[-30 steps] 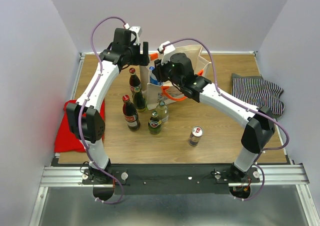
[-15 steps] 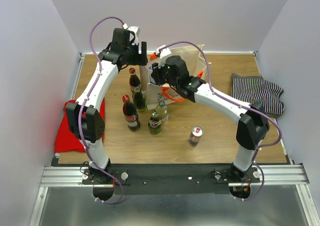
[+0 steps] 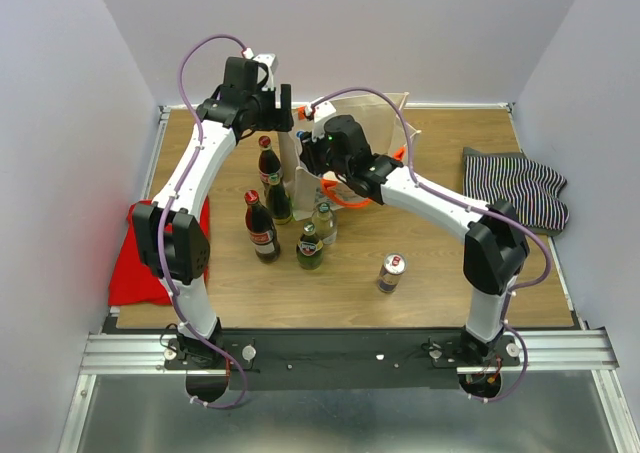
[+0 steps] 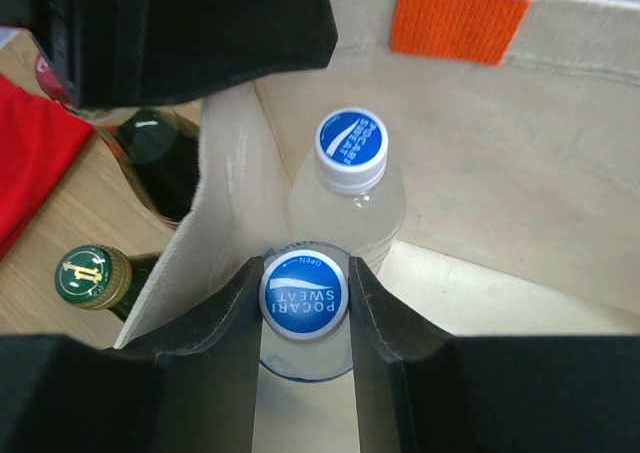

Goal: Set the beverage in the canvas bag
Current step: Place the drink in the canvas bag.

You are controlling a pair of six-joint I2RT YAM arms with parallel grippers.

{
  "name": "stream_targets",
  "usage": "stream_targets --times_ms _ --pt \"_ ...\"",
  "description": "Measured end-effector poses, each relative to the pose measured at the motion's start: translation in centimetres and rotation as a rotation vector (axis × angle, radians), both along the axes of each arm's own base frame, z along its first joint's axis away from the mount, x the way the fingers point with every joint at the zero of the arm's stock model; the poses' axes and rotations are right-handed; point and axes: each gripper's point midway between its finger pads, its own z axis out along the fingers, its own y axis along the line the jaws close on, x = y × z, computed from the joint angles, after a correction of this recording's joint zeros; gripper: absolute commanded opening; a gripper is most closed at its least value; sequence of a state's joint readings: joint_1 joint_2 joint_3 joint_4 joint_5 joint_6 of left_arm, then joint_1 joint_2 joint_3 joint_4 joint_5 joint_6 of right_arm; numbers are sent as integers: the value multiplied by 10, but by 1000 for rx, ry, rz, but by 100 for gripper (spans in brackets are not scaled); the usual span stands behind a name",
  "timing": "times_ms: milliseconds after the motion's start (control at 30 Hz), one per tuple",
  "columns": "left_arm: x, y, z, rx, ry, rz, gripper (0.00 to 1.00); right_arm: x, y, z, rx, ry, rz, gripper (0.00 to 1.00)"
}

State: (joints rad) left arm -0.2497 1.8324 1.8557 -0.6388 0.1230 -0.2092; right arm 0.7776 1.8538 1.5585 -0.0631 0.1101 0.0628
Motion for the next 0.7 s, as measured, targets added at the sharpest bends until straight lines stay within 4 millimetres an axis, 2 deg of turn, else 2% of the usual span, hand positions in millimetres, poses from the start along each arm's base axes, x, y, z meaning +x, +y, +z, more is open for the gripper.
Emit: stream_targets --times_ms 100,467,700 --pt "0 1 0 0 0 2 89 0 1 -5 -7 10 4 1" --pt "1 3 -1 -1 1 7 89 1 2 -6 -12 22 3 1" --pt "-1 3 -6 -1 14 0 89 9 10 -10 -27 53 -7 1"
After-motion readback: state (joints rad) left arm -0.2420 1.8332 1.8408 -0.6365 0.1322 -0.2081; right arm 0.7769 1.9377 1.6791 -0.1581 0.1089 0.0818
